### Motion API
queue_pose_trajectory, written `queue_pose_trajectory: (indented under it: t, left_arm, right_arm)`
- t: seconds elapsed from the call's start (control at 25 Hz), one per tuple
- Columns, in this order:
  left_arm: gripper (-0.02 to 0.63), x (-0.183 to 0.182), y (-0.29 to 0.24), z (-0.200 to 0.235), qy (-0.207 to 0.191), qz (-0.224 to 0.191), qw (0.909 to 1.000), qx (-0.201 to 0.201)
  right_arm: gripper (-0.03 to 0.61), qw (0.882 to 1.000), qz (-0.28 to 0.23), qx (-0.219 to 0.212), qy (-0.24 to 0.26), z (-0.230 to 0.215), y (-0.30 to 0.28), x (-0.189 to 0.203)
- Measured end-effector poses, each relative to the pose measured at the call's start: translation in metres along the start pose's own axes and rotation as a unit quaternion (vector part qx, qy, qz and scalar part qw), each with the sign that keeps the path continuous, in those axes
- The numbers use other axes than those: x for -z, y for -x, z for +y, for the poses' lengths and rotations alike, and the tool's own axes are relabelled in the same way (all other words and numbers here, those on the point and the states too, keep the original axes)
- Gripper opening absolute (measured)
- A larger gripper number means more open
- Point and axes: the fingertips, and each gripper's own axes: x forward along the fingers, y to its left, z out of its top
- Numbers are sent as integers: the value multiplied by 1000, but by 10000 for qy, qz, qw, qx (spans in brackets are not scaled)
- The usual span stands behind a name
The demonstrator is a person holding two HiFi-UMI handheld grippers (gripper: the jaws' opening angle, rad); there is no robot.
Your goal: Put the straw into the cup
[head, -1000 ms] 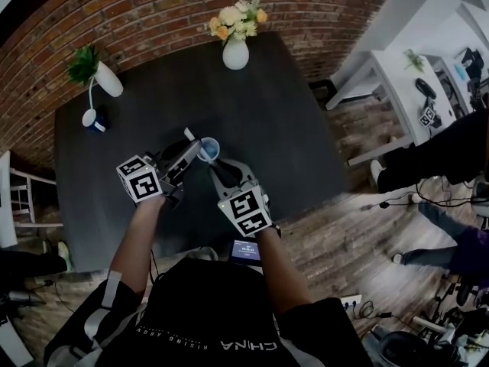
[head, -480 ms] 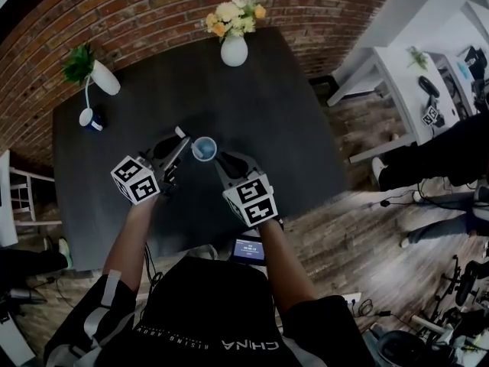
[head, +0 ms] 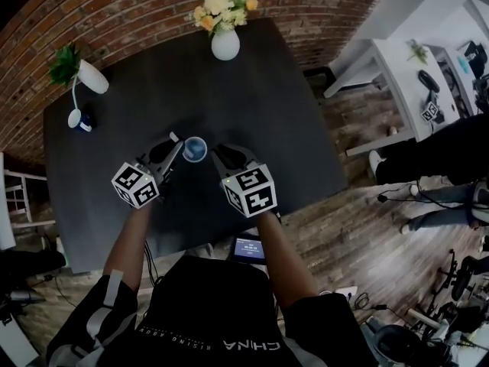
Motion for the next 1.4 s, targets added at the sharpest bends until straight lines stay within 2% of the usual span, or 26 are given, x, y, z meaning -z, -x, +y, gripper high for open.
queue_pose_trajectory:
  t: [0.36,1.4]
  left_arm:
    - [38,26,-10,11,-51,118,9998,-137]
    - [41,63,-17,17,-275,427,9979,-406]
  right_arm:
    - [54,9989,49,-158,-447,-19,-14,1]
    - [54,9969,226,-427,-617,-36,-32,7]
